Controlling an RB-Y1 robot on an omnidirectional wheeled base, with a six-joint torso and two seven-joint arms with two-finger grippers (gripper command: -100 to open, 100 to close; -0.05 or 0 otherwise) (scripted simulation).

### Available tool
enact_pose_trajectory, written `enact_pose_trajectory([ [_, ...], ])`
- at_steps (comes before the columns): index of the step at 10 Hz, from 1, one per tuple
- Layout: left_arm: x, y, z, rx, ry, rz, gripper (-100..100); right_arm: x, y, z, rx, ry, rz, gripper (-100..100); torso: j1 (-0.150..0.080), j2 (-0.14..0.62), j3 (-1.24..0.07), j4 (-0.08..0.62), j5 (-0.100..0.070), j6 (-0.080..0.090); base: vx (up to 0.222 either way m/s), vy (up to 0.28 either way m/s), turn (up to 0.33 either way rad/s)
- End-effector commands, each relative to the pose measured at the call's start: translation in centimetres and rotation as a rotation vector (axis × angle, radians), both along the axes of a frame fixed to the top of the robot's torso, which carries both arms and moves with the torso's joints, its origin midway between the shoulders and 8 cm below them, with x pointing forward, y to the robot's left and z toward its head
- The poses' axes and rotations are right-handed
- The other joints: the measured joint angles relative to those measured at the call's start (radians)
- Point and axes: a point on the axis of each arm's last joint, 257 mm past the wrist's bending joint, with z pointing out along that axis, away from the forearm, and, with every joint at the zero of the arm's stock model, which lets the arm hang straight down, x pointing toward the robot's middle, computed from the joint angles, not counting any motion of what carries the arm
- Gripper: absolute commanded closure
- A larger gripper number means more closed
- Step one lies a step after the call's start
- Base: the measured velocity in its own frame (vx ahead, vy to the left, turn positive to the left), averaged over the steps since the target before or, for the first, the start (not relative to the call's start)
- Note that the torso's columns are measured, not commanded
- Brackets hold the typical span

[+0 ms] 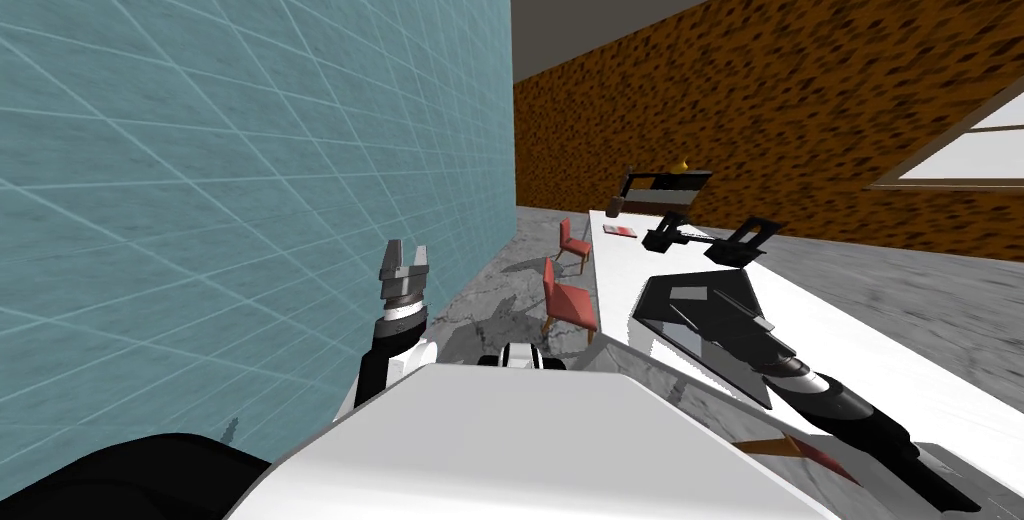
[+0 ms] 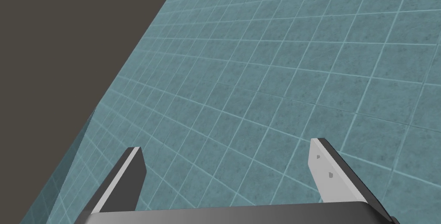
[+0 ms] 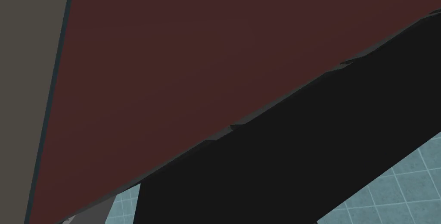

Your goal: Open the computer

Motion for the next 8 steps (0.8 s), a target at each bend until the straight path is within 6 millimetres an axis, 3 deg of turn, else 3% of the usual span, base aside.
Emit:
enact_pose_trajectory([
  [1,0.0,0.0,0.0,0.0,0.0,0.0,0,-0.2,2.2,0.3,-0.021,-0.061,0.047,-100,-0.001,0.001,0.001,0.0,-0.001,0.0,-0.048,-0.073,0.017],
  [4,0.0,0.0,0.0,0.0,0.0,0.0,0,-0.7,4.5,0.8,-0.042,-0.136,0.102,-100,-0.002,0.002,0.002,0.001,-0.001,0.0,-0.042,-0.082,0.024],
  [5,0.0,0.0,0.0,0.0,0.0,0.0,0,-0.6,3.9,0.7,-0.037,-0.118,0.089,-100,-0.001,0.001,0.001,0.001,-0.001,0.0,-0.013,-0.027,0.022],
  [8,0.0,0.0,0.0,0.0,0.0,0.0,0,-0.9,6.5,1.3,-0.033,-0.126,0.193,-100,0.002,-0.004,-0.002,-0.001,0.0,0.0,0.113,0.03,-0.308],
])
